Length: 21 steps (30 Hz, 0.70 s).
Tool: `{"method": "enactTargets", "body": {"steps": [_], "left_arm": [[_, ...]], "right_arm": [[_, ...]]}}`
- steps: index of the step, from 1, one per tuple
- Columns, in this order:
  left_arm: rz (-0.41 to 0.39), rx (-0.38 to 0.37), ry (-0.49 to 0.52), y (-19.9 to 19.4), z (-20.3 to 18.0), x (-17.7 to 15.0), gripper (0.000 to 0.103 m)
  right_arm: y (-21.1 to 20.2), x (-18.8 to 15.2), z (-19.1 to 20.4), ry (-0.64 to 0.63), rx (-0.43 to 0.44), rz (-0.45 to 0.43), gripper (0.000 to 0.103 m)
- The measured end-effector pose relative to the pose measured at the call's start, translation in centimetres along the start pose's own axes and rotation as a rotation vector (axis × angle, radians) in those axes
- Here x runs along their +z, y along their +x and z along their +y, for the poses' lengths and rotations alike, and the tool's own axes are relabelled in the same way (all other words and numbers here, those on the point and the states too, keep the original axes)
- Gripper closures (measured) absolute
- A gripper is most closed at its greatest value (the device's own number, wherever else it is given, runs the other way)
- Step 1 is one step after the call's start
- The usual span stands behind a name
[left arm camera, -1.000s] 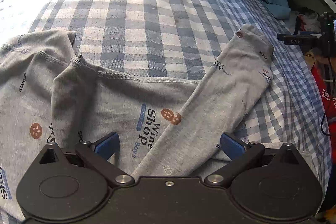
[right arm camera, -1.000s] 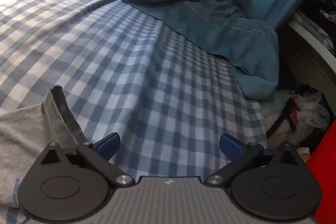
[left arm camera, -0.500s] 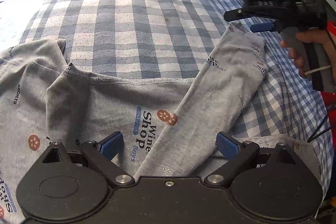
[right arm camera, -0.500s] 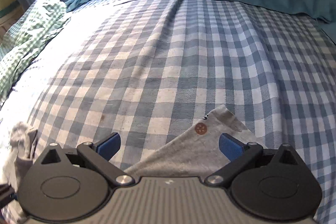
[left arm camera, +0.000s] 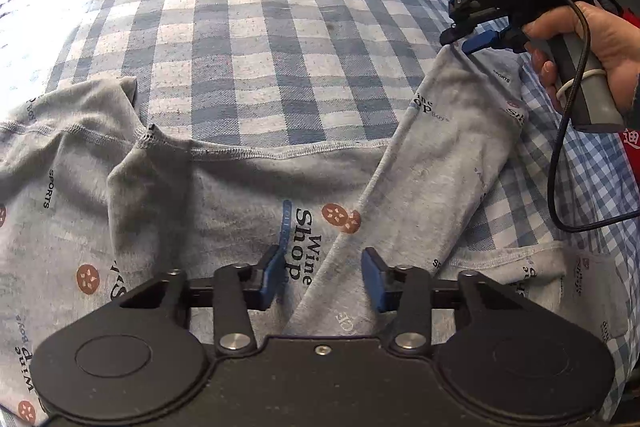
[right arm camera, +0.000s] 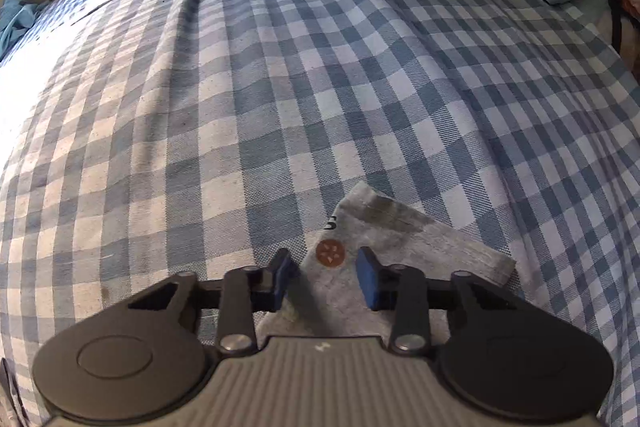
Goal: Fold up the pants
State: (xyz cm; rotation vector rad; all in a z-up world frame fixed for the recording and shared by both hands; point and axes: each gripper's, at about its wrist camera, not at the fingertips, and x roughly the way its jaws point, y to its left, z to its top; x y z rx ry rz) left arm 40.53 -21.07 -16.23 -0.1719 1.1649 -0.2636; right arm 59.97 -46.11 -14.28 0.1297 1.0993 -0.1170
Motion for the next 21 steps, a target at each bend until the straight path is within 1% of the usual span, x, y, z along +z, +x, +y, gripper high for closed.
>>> {"method": "enactTargets", "body": {"steps": [1,2,3,5,7,10,12,14,15,17,19,21], "left_arm": [[0.007,-0.018,-0.007,-0.1,0.2,0.1,0.084],[0.022,-0.032,-0.012,0.0,0.2,0.2,0.101],[0.033,-0.037,-0.014,0.1,0.2,0.2,0.103],[0.028,-0.04,0.01,-0.1,0.0,-0.1,0.103],[0.008,-0.027,0.044,-0.7,-0.5,-0.3,0.103],[-0.037,-0.035,0.085,-2.3,-1.2,-0.9,0.103],[-0.073,-0.042,0.135,-3.6,-1.9,-1.3,0.103],[-0.093,-0.053,0.192,-4.6,-2.6,-2.0,0.103],[-0.091,-0.059,0.208,-4.7,-2.7,-2.3,0.103],[-0.092,-0.064,0.24,-4.7,-3.1,-2.9,0.103],[-0.083,-0.069,0.246,-4.8,-3.2,-3.2,0.103],[-0.083,-0.074,0.247,-5.0,-3.3,-3.5,0.103]], "right_arm": [[-0.3,-0.1,-0.6,0.019,0.011,0.0,0.091],[-0.7,-0.2,-1.2,0.041,0.029,-0.003,0.093],[-1.1,-0.3,-1.7,0.057,0.045,-0.01,0.098],[-2.6,-0.8,-3.0,0.081,0.076,-0.044,0.101],[-4.9,-1.7,-4.6,0.113,0.109,-0.095,0.103],[-9.4,-3.3,-7.1,0.162,0.151,-0.183,0.103],[-12.6,-4.8,-8.9,0.166,0.148,-0.25,0.103],[-15.0,-6.4,-10.3,0.173,0.133,-0.284,0.103],[-15.8,-7.1,-11.0,0.174,0.136,-0.28,0.103],[-16.3,-8.3,-11.5,0.164,0.142,-0.243,0.103],[-15.9,-9.0,-11.4,0.186,0.17,-0.196,0.094],[-15.1,-9.4,-10.1,0.161,0.191,-0.15,0.09]]}}
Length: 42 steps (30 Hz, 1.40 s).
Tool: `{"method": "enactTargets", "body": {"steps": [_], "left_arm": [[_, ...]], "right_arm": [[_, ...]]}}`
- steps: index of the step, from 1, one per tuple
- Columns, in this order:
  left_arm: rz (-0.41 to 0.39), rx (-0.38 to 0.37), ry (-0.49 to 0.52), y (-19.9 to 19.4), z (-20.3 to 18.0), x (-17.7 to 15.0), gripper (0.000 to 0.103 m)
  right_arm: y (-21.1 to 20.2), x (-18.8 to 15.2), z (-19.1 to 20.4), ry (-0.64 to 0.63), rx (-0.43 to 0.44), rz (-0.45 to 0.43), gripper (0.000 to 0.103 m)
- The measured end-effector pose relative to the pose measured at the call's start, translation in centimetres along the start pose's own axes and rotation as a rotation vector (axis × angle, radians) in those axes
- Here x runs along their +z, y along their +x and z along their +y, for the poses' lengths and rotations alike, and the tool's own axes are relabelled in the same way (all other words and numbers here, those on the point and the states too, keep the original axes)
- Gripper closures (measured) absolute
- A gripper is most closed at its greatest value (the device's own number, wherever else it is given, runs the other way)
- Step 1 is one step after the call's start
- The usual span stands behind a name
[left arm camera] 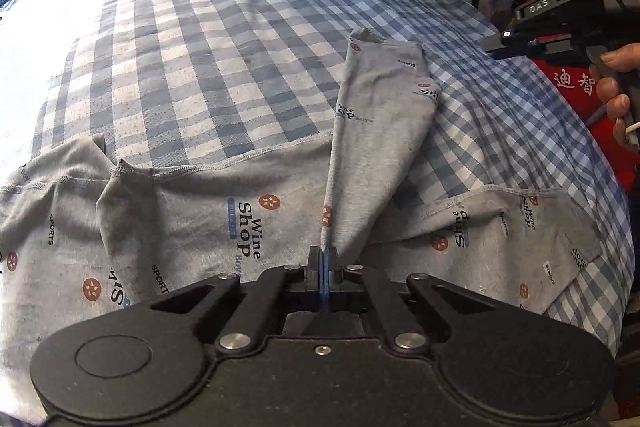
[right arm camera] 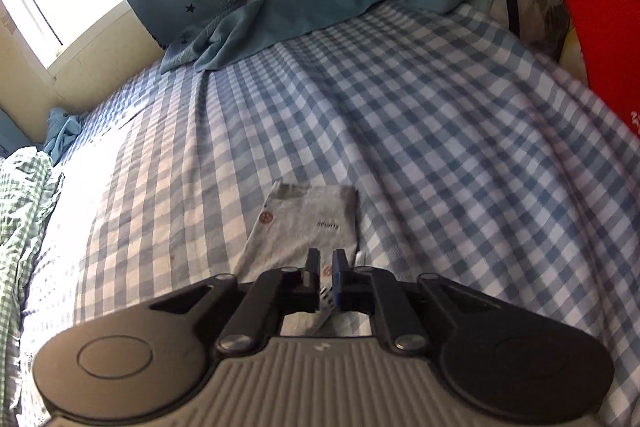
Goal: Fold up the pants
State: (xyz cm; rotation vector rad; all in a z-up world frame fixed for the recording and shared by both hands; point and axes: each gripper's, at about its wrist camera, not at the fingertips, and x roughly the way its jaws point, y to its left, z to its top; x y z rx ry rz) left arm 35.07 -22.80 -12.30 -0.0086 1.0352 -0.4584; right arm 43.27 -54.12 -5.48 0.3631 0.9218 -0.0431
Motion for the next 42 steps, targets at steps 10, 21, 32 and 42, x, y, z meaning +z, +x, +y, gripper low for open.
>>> {"method": "enactTargets", "body": {"steps": [10,21,32,42], "left_arm": [[0.023,0.004,-0.095,0.7,-1.1,-1.2,0.103],[0.027,0.029,-0.157,1.3,-1.7,-2.1,0.103],[-0.074,0.058,0.072,-3.1,-2.5,-0.6,0.103],[-0.027,0.055,0.431,-4.3,-6.5,-4.7,0.103]], "right_arm": [[8.9,0.0,8.6,-0.198,-0.004,0.137,0.05],[16.3,2.3,11.0,-0.218,-0.229,0.187,0.087],[0.4,1.2,0.7,0.061,-0.074,-0.123,0.102],[-9.8,-15.2,-10.8,0.401,-0.144,-0.125,0.102]]}}
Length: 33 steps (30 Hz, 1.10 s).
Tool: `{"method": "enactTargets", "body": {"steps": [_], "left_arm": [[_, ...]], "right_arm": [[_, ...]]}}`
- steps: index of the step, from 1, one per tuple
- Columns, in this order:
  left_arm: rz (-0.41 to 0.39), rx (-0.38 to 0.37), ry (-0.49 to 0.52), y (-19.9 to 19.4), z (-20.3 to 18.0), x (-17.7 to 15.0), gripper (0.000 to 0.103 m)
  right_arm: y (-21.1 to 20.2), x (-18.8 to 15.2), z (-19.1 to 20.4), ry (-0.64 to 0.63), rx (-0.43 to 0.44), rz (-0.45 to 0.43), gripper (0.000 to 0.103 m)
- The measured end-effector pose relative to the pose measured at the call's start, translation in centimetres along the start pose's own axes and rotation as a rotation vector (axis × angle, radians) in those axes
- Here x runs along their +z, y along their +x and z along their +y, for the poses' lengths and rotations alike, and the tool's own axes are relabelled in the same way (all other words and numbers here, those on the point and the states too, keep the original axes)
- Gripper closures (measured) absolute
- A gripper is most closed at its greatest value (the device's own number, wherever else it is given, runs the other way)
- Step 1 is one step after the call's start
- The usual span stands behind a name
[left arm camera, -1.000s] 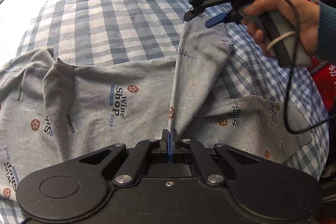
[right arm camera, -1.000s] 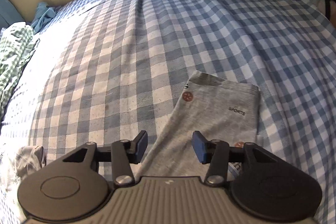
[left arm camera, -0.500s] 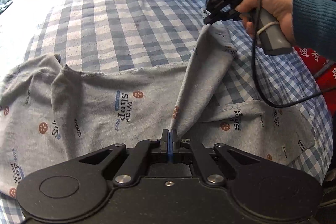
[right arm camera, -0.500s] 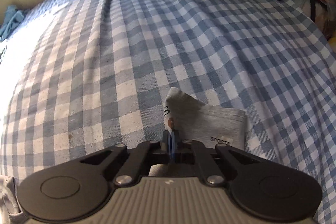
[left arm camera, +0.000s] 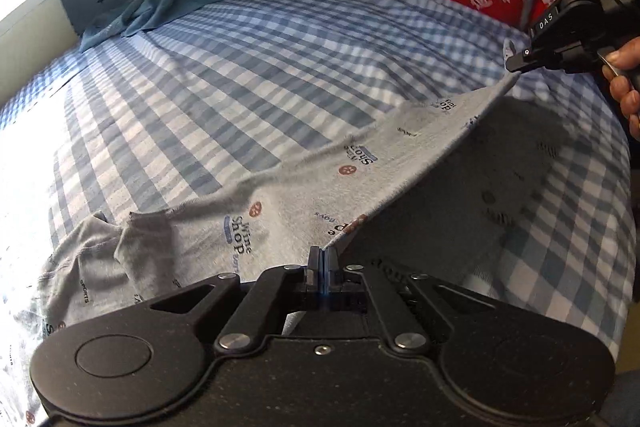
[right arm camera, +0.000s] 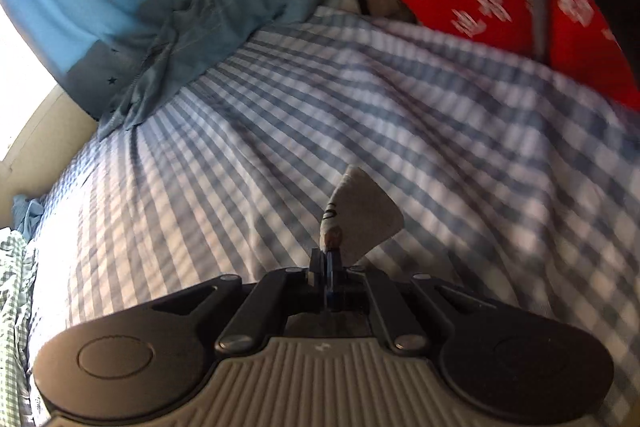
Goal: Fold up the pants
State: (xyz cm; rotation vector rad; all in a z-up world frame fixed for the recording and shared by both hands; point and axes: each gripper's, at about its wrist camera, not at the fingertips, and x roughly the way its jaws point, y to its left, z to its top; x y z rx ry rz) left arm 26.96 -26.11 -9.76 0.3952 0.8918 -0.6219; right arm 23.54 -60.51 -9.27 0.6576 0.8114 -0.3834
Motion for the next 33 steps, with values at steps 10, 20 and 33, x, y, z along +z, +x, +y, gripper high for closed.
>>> {"method": "enactTargets", "body": {"steps": [10,20,33], "left_arm": [[0.118,0.011,0.132,1.9,-2.6,-2.7,0.103],[0.13,0.037,0.118,1.6,-2.6,-1.7,0.103],[0.168,0.023,0.125,2.1,-4.2,-2.5,0.103]], "right_arm": [[0.4,-6.1,-6.4,0.187,0.0,0.04,0.084],[2.0,-3.1,-7.9,0.234,-0.002,0.006,0.097],[-0.1,-3.1,-7.5,-0.002,-0.089,-0.02,0.1]]}}
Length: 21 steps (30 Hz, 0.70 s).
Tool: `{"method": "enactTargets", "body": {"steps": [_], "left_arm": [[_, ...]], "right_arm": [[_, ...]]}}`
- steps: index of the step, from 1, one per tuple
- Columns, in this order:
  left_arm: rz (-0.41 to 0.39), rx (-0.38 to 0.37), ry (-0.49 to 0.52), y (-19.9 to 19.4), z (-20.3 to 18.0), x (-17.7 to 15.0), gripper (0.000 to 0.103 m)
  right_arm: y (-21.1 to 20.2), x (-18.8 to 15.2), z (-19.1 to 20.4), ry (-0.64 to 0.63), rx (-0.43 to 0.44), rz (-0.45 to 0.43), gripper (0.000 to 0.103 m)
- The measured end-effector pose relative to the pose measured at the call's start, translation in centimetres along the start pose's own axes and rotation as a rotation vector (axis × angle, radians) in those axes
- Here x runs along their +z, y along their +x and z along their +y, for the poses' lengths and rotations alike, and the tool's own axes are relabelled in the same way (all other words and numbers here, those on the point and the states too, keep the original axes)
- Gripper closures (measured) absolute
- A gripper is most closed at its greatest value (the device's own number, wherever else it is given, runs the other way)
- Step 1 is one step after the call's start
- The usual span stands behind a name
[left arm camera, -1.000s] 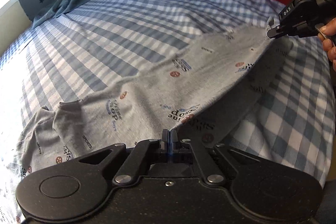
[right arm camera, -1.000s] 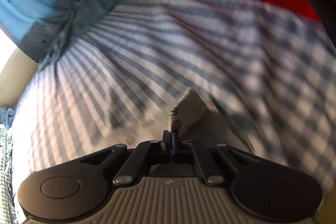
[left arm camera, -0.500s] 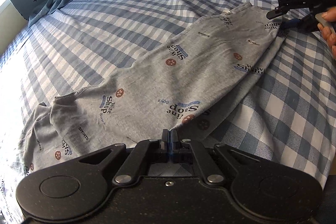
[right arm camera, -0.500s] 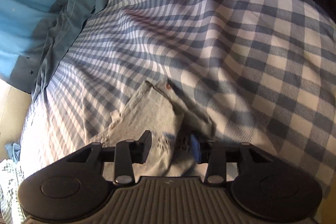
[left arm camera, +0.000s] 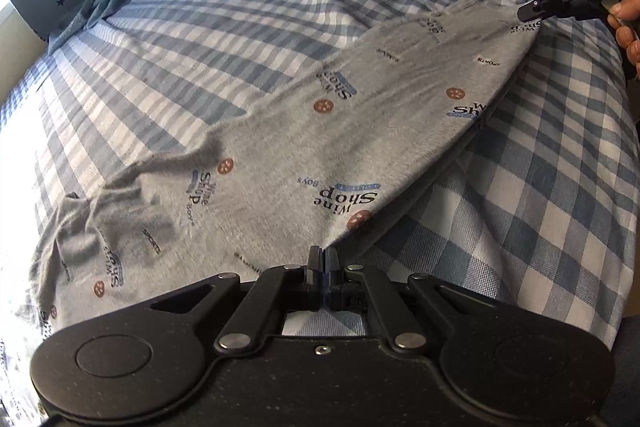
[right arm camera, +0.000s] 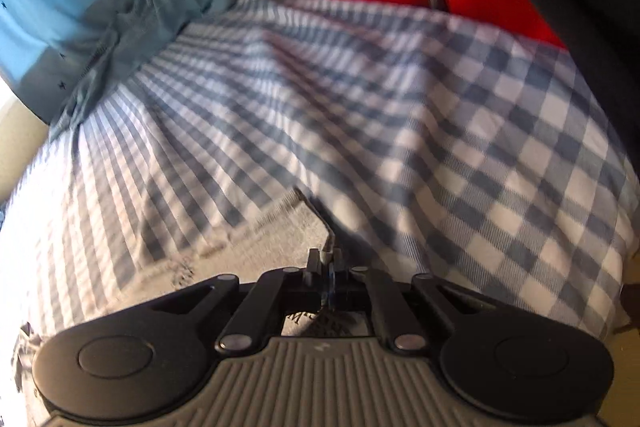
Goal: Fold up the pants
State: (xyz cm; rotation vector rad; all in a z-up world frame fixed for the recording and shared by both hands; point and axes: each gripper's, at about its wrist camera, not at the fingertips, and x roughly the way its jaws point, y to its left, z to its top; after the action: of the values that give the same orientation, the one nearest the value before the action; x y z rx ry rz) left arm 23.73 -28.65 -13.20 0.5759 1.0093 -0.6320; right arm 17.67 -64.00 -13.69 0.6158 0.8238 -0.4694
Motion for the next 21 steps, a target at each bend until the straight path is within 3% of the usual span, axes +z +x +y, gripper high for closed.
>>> {"method": "enactTargets", "body": {"steps": [3,6,9,11,13,15,17,21], "left_arm": [[0.036,-0.038,-0.048,0.7,0.4,-0.5,0.1],[0.047,-0.095,-0.139,0.7,1.4,-1.1,0.083],[0.035,-0.117,-0.247,0.3,2.6,-1.7,0.062],[0.022,-0.104,-0.343,-0.2,3.6,-2.0,0.042],[0.014,-0.071,-0.452,-0.7,5.0,-2.6,0.029],[0.025,-0.014,-0.568,-1.2,6.7,-3.6,0.02],[0.039,0.049,-0.684,-1.8,8.5,-4.9,0.017],[0.064,0.18,-0.906,-3.6,13.2,-8.8,0.013]], "right_arm": [[0.2,-0.5,0.3,-0.052,-0.033,-0.003,0.1],[0.3,-0.6,0.5,-0.089,-0.041,0.008,0.098],[0.1,-0.4,1.3,-0.144,-0.071,0.01,0.088],[0.0,-0.4,2.4,-0.217,-0.102,-0.003,0.066],[-0.4,-0.9,4.1,-0.301,-0.132,-0.034,0.03],[-0.7,-1.7,6.4,-0.402,-0.14,-0.066,0.015],[-0.7,-3.0,8.7,-0.491,-0.111,-0.081,0.009],[0.1,-6.1,14.3,-0.623,0.053,-0.014,0.003]]}}
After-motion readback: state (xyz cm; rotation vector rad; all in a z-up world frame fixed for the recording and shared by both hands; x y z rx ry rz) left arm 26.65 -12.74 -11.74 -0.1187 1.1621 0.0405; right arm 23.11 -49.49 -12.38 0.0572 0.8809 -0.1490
